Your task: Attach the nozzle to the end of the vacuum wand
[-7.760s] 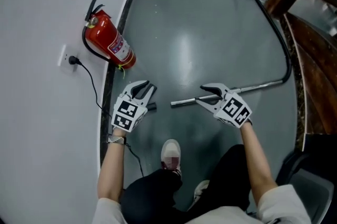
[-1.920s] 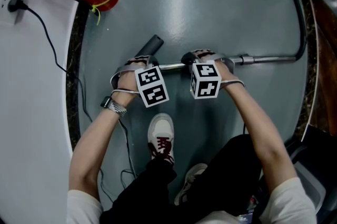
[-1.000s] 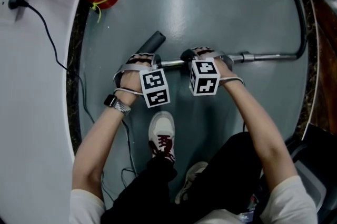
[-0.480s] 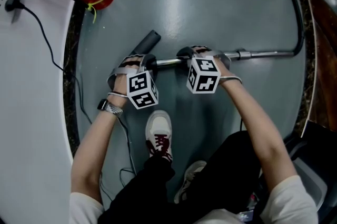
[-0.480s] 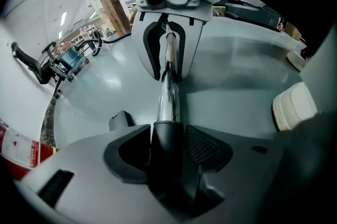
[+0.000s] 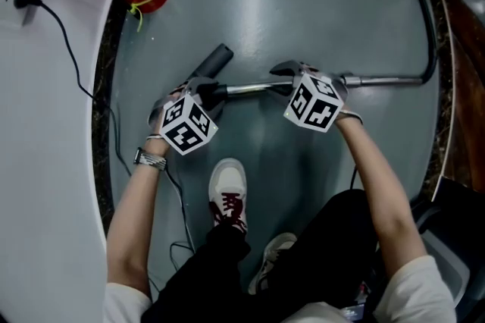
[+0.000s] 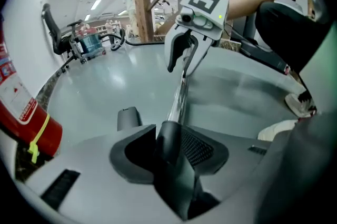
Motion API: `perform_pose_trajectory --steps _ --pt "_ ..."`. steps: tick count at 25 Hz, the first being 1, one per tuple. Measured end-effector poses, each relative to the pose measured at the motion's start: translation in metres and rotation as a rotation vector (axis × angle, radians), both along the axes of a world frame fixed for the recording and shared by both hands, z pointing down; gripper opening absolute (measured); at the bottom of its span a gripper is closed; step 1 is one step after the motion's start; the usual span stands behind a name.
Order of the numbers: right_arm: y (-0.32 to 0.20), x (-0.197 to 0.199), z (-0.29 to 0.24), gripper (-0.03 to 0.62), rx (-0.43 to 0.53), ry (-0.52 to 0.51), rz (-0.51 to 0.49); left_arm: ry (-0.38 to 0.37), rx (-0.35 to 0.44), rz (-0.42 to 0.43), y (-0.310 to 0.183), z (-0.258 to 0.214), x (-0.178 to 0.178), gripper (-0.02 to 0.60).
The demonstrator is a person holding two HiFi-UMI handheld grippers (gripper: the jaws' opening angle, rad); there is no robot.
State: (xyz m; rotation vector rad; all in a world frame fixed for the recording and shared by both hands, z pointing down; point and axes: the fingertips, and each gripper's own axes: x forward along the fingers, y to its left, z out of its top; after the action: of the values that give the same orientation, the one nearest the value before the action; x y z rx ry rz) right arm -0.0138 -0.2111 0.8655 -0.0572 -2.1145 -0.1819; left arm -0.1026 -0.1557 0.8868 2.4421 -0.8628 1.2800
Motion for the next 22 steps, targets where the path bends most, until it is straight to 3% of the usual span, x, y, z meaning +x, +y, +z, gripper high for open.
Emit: perform_pose_trajectory --steps 3,5,8,16,22 --pt "-0.012 0.007 -0.024 0.131 0.018 -0.070 0.070 0.077 0.064 -0.085 -0.012 -0.024 -0.004 0.134" --pt "-0.023 0.009 -0.042 0.083 0.067 -0.112 0.102 0.062 0.152 -0.135 -0.026 -0.040 -0.014 0.094" --pt "-0.036 0.011 -0.070 0.066 0.125 -0.183 0.153 0.051 0.247 -0.182 -0.040 -0.063 -0.021 0.004" --pt "-0.050 0.007 -0.135 0.049 0.209 -0.355 0.237 0.136 0.435 -0.247 -0.068 -0.142 -0.010 0.000" --pt "-0.055 0.011 -0.166 0.043 0.247 -0.421 0.257 0.184 0.538 -0.266 -0.077 -0.197 -0.005 0.000"
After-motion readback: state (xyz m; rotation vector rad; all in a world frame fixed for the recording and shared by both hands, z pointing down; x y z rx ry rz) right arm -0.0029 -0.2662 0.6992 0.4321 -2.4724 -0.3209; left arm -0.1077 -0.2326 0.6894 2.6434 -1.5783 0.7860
